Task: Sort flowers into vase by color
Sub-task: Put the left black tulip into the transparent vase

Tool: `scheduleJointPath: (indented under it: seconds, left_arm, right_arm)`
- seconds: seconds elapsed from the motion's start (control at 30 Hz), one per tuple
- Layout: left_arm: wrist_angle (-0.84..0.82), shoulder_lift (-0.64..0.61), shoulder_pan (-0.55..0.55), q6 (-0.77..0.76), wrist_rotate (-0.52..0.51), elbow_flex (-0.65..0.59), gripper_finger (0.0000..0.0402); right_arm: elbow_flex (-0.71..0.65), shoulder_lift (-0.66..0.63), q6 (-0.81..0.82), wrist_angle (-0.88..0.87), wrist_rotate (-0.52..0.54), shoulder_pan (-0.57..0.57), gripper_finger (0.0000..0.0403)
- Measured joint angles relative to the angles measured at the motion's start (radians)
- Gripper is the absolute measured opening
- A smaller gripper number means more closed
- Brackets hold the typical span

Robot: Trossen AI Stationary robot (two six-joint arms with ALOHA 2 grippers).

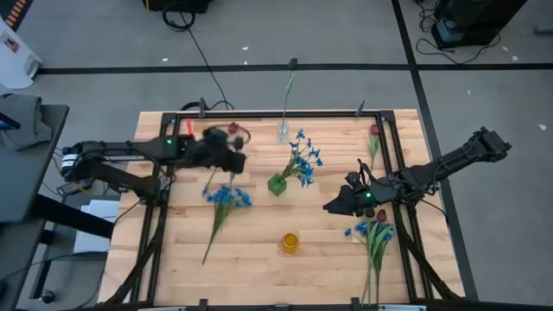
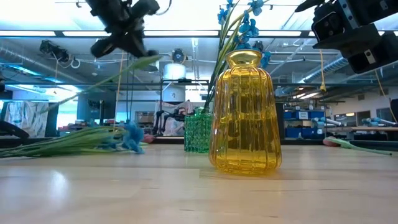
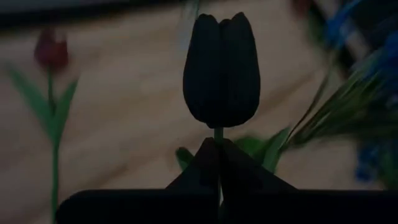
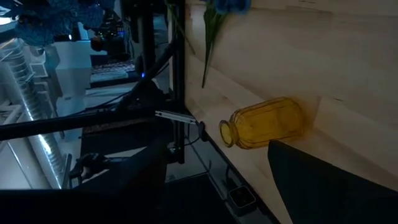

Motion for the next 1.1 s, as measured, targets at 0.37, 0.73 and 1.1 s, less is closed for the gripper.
scheduleJointPath:
  seconds: [0.37, 0.73, 1.1]
  left_arm:
    - [0.422, -0.094, 0.115, 0.395, -0.042, 0.000, 0.0006]
    - [0.674, -0.022, 0.237, 0.778, 0.073, 0.000, 0.0006]
    - [1.011, 0.121, 0.389, 0.792, 0.207, 0.000, 0.0006]
  right_arm:
    - [0.000, 0.000, 0.002, -0.001, 0.002, 0.000, 0.0287]
    - [0.000, 0.000, 0.002, -0.001, 0.055, 0.000, 0.0287]
    - [0.000, 0.002, -0.058, -0.001, 0.093, 0.000, 0.0287]
